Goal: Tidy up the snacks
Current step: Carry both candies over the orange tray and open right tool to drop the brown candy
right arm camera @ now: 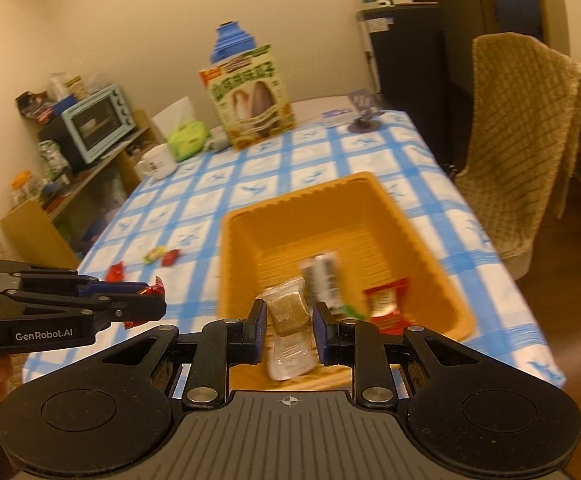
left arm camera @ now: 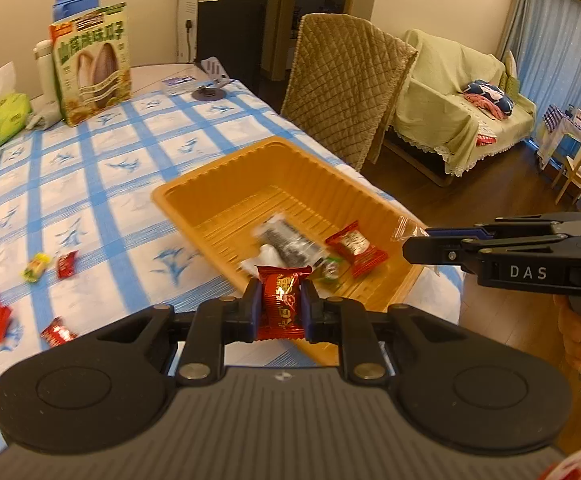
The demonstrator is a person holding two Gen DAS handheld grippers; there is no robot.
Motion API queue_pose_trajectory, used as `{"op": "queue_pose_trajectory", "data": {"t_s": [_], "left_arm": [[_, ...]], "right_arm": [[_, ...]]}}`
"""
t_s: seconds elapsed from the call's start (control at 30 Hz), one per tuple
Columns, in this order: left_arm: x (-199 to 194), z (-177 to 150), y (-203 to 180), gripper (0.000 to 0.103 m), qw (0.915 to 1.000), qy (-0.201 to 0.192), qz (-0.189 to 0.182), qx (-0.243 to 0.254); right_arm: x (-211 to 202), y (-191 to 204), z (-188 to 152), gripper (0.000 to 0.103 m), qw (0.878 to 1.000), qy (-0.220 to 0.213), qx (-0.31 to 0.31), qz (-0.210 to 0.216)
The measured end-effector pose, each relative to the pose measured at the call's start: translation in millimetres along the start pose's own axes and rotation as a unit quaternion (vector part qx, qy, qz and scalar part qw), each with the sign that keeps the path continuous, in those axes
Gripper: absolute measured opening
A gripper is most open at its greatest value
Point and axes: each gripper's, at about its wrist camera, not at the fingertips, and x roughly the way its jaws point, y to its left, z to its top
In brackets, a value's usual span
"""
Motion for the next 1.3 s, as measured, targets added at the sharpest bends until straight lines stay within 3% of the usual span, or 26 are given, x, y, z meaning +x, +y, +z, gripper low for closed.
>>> {"op": "queue_pose_trajectory", "data": {"t_s": [0.4,0.93,1.3], "left_arm": [[45.5,28.0,-17.9,0.018,0.9999,-0.004,0.012,0.007],[110.5,59.3,14.3,0.018,0.9979,0.018,0.063,0.001],[136.7,65.0,26.0,0.019,0.9964,0.037,0.076,0.007]], "right_arm": [[22.1,-31.1,20.5,0.025,1.0,0.002,-0.008,-0.017],[91.9,-47.8,50.7,0.025,0.999,0.023,-0.015,-0.021],[108.9,-51.7,54.0,0.025,0.999,0.033,-0.012,-0.028]]}}
